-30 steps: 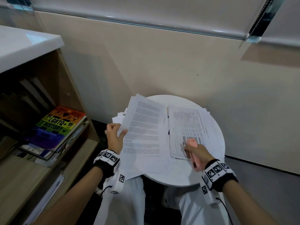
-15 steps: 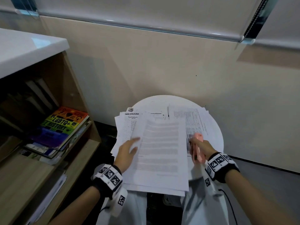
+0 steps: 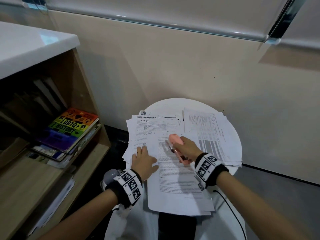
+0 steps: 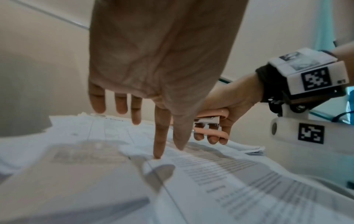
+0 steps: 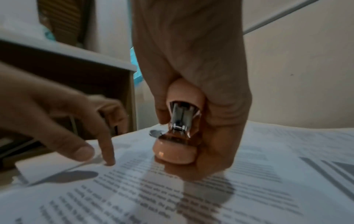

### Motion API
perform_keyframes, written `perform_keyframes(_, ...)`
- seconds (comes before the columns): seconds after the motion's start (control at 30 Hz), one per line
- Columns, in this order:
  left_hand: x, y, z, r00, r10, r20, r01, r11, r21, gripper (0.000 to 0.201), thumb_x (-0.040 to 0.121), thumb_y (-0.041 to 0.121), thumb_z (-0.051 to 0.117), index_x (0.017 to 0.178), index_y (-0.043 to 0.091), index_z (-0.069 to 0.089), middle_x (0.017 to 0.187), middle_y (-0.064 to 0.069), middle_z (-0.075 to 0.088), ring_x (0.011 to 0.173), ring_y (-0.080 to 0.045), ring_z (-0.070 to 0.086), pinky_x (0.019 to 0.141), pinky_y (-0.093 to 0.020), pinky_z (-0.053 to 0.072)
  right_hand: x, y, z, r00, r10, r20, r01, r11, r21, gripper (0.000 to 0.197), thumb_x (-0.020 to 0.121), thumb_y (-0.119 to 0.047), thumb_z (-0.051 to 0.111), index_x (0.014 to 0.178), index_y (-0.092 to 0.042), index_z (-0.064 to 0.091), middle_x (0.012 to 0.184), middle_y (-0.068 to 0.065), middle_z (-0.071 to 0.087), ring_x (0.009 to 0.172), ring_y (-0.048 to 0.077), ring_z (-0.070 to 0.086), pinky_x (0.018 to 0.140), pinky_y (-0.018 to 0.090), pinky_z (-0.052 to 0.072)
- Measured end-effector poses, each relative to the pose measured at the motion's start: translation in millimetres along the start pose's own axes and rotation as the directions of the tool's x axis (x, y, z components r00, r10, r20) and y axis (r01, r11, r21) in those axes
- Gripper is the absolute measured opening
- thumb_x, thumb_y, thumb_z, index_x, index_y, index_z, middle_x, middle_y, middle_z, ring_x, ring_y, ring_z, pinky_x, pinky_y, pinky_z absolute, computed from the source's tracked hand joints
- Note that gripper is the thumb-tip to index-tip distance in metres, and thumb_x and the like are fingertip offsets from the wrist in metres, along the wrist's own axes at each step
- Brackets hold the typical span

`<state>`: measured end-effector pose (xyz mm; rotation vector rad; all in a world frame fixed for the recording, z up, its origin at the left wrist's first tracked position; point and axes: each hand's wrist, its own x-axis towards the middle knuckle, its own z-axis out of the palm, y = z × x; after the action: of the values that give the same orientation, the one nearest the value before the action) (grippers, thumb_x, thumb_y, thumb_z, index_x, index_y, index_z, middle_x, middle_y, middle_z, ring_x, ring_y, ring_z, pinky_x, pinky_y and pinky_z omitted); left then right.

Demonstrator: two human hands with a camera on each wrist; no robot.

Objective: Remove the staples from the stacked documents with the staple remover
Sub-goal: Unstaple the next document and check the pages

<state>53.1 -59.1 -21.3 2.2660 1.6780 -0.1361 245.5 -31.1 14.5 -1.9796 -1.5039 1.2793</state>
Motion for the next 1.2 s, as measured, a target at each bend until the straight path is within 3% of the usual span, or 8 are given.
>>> perform_keyframes(0.13,22,-3,-7,0.986,0.167,-0.008,-0.167,0.986,0.011,0.039,0.079,0.031,0.071,0.111,0.011,0.06,0.142,-0.006,0.031,0.135,-0.024,0.026,0.106,-0.034,0.029,20,-10,30,0.999,-0.005,-0.053,0.002,0.998,-0.071,0.047,0.094,-0.033,0.05,0.135,-0.013,0.038,0.12,0.018,0.058,0.101,0.034,0.06,0.081,0.038,0.05)
perform_keyframes(0.23,41,-15,-7,0.977,0.197,0.083,-0.193,0.98,-0.052,0.079,0.067,0.029,0.083,0.13,0.007,0.04,0.148,-0.009,0.027,0.135,-0.023,0.03,0.107,-0.034,0.034,29,-12,39,0.996,-0.064,-0.07,0.055,0.991,-0.122,0.053,0.096,-0.033,0.048,0.144,-0.02,0.029,0.123,0.02,0.058,0.103,0.037,0.06,0.087,0.04,0.05)
perform_keyframes(0.37,52,-26,-5,0.961,0.199,0.19,-0.212,0.976,0.05,0.129,0.057,0.043,0.086,0.151,0.007,0.005,0.16,-0.006,-0.003,0.148,-0.023,0.0,0.121,-0.038,0.013,38,-10,45,0.989,-0.117,-0.089,0.103,0.984,-0.148,0.051,0.097,-0.033,0.045,0.143,-0.021,0.027,0.121,0.022,0.058,0.101,0.037,0.06,0.089,0.044,0.051)
perform_keyframes(0.43,54,-27,-6,0.961,0.212,0.179,-0.22,0.975,0.022,0.121,0.059,0.051,0.082,0.15,0.008,0.014,0.159,-0.005,0.005,0.147,-0.024,0.006,0.12,-0.038,0.016,39,-9,48,0.986,-0.131,-0.107,0.114,0.982,-0.15,0.048,0.098,-0.032,0.044,0.142,-0.022,0.028,0.12,0.023,0.058,0.098,0.037,0.061,0.087,0.044,0.052)
perform_keyframes(0.5,60,-27,-9,0.97,0.223,0.099,-0.217,0.974,-0.06,0.089,0.073,0.055,0.07,0.141,0.009,0.037,0.151,-0.006,0.03,0.139,-0.026,0.029,0.112,-0.038,0.032,40,-10,50,0.982,-0.141,-0.123,0.121,0.98,-0.158,0.046,0.099,-0.031,0.043,0.141,-0.021,0.029,0.119,0.023,0.058,0.098,0.037,0.061,0.086,0.043,0.052)
perform_keyframes(0.6,71,-25,-14,0.975,0.221,0.008,-0.221,0.975,-0.04,0.046,0.085,0.035,0.066,0.119,0.008,0.054,0.122,-0.007,0.05,0.114,-0.027,0.048,0.09,-0.036,0.043,43,-12,50,0.981,-0.154,-0.119,0.128,0.971,-0.202,0.043,0.099,-0.032,0.044,0.139,-0.019,0.032,0.117,0.021,0.059,0.098,0.038,0.06,0.082,0.04,0.05)
perform_keyframes(0.83,81,-24,-7,0.983,0.183,-0.015,-0.183,0.983,-0.01,0.073,0.081,0.028,0.072,0.138,-0.001,0.036,0.151,-0.013,0.025,0.136,-0.026,0.033,0.11,-0.032,0.033,47,-10,61,0.97,-0.19,-0.151,0.144,0.952,-0.271,0.048,0.099,-0.028,0.042,0.144,-0.017,0.027,0.11,0.022,0.061,0.093,0.038,0.061,0.076,0.041,0.052)
perform_keyframes(1.2,86,-33,-9,0.975,0.221,-0.012,-0.221,0.973,-0.059,0.061,0.075,0.035,0.076,0.121,0.003,0.052,0.133,-0.01,0.042,0.12,-0.026,0.041,0.099,-0.032,0.039,54,-8,75,0.964,-0.141,-0.226,0.058,0.939,-0.34,0.054,0.102,-0.028,0.034,0.151,-0.02,0.014,0.117,0.021,0.054,0.1,0.037,0.058,0.076,0.04,0.045)
